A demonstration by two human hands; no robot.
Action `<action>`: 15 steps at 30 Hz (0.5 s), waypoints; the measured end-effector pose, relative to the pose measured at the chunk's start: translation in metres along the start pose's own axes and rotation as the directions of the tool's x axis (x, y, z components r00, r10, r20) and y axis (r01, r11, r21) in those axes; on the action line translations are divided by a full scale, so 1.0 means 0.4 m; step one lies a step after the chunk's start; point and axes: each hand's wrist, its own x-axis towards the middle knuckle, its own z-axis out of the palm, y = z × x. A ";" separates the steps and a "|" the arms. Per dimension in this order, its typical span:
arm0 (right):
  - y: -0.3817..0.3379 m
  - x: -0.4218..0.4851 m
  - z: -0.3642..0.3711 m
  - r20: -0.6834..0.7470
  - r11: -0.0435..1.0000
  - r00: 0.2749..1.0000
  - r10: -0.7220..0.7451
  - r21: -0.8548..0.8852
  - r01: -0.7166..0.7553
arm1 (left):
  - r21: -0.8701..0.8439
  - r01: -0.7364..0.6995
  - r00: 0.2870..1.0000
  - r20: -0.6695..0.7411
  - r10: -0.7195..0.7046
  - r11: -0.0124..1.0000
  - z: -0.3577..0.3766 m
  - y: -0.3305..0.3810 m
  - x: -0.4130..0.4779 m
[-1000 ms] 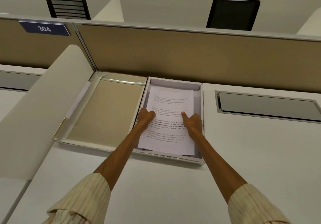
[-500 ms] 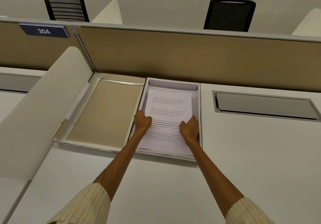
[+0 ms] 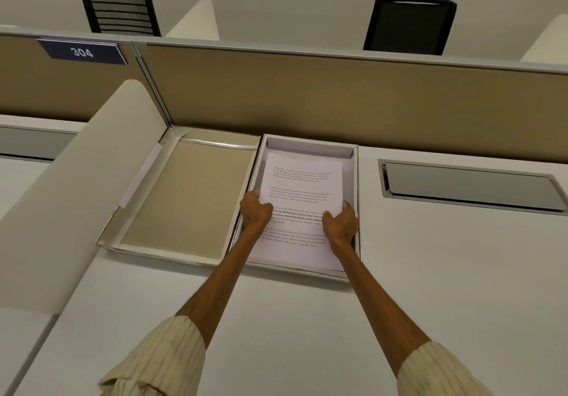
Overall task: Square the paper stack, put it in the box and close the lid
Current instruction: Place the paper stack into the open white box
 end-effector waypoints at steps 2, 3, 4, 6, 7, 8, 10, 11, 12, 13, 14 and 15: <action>0.003 -0.037 -0.011 -0.003 0.999 0.999 -0.037 -0.008 0.037 | -0.003 -0.024 1.000 -0.002 0.024 1.000 -0.014 -0.008 -0.032; 0.003 -0.039 -0.010 -0.005 0.999 0.999 -0.044 -0.024 0.044 | 0.005 -0.031 0.999 0.003 0.031 0.999 -0.012 -0.010 -0.034; 0.004 -0.043 -0.011 -0.002 0.998 0.999 -0.053 -0.038 0.053 | 0.018 -0.049 0.999 0.011 0.049 0.999 -0.010 -0.014 -0.036; 0.008 -0.042 -0.009 0.015 0.995 0.998 -0.065 -0.069 0.066 | 0.063 -0.085 0.996 0.033 0.083 0.994 -0.007 -0.020 -0.035; 0.007 -0.041 -0.008 0.025 0.993 0.997 -0.070 -0.092 0.072 | 0.091 -0.098 0.994 0.046 0.094 0.991 -0.007 -0.021 -0.035; 0.007 -0.040 -0.008 0.035 0.990 0.997 -0.072 -0.118 0.076 | 0.120 -0.111 0.993 0.053 0.105 0.987 -0.007 -0.023 -0.036; 0.007 -0.035 -0.008 0.056 0.984 0.996 -0.075 -0.157 0.083 | 0.153 -0.130 0.991 0.055 0.122 0.980 -0.003 -0.032 -0.036; 0.006 -0.030 -0.009 0.062 0.983 0.995 -0.075 -0.163 0.084 | 0.162 -0.139 0.990 0.056 0.131 0.977 -0.002 -0.033 -0.038; 0.001 -0.026 -0.012 0.064 0.983 0.995 -0.076 -0.162 0.086 | 0.167 -0.148 0.989 0.054 0.141 0.975 0.000 -0.033 -0.038; -0.004 -0.024 -0.014 0.062 0.982 0.995 -0.085 -0.163 0.094 | 0.166 -0.156 0.988 0.050 0.149 0.974 0.001 -0.032 -0.034; -0.007 -0.022 -0.015 0.060 0.980 0.993 -0.099 -0.165 0.108 | 0.162 -0.162 0.987 0.044 0.157 0.973 0.000 -0.030 -0.031; -0.010 -0.020 -0.015 0.060 0.977 0.991 -0.122 -0.167 0.131 | 0.166 -0.170 0.985 0.032 0.167 0.971 -0.002 -0.026 -0.030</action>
